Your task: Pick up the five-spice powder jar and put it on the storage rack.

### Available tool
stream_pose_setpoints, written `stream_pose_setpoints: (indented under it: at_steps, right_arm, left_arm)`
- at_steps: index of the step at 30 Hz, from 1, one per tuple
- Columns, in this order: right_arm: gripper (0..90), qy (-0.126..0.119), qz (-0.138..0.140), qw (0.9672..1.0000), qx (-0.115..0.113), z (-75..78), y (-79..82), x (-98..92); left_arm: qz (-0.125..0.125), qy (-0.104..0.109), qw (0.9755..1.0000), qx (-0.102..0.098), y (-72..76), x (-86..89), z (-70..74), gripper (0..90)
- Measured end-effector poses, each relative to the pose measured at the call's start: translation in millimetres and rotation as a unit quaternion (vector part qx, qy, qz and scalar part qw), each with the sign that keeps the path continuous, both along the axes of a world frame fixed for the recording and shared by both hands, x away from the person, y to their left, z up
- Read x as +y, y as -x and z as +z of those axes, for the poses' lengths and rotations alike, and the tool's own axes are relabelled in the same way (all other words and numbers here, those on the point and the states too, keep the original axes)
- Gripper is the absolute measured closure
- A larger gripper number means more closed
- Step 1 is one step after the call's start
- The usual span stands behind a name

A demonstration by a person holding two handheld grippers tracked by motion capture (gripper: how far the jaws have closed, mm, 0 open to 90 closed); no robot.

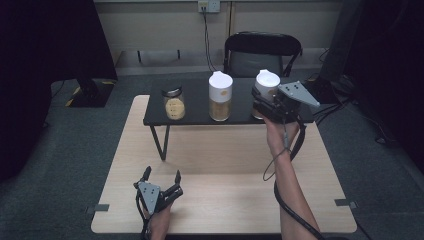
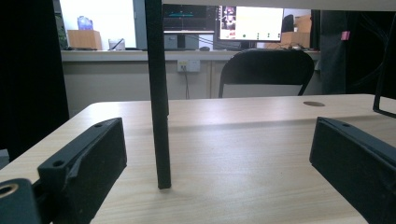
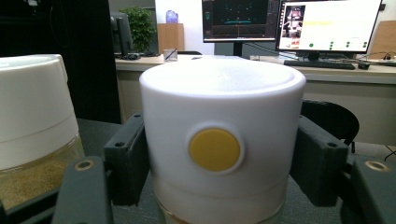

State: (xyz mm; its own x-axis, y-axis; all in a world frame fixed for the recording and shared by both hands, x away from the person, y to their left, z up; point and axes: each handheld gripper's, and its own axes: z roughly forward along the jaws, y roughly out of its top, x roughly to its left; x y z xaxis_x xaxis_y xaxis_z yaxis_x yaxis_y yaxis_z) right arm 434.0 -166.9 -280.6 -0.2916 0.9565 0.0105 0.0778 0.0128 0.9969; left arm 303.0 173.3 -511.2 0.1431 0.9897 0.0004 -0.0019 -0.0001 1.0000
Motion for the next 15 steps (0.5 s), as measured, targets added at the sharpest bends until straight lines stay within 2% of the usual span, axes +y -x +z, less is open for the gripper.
stream_pose_setpoints:
  at_steps: [15]
  right_arm:
    - [27.2,0.001,-0.003,1.0,0.0,1.3,0.8,-0.5]
  left_arm:
    - [-0.001,0.0,1.0,0.0,0.0,0.0,0.0,3.4]
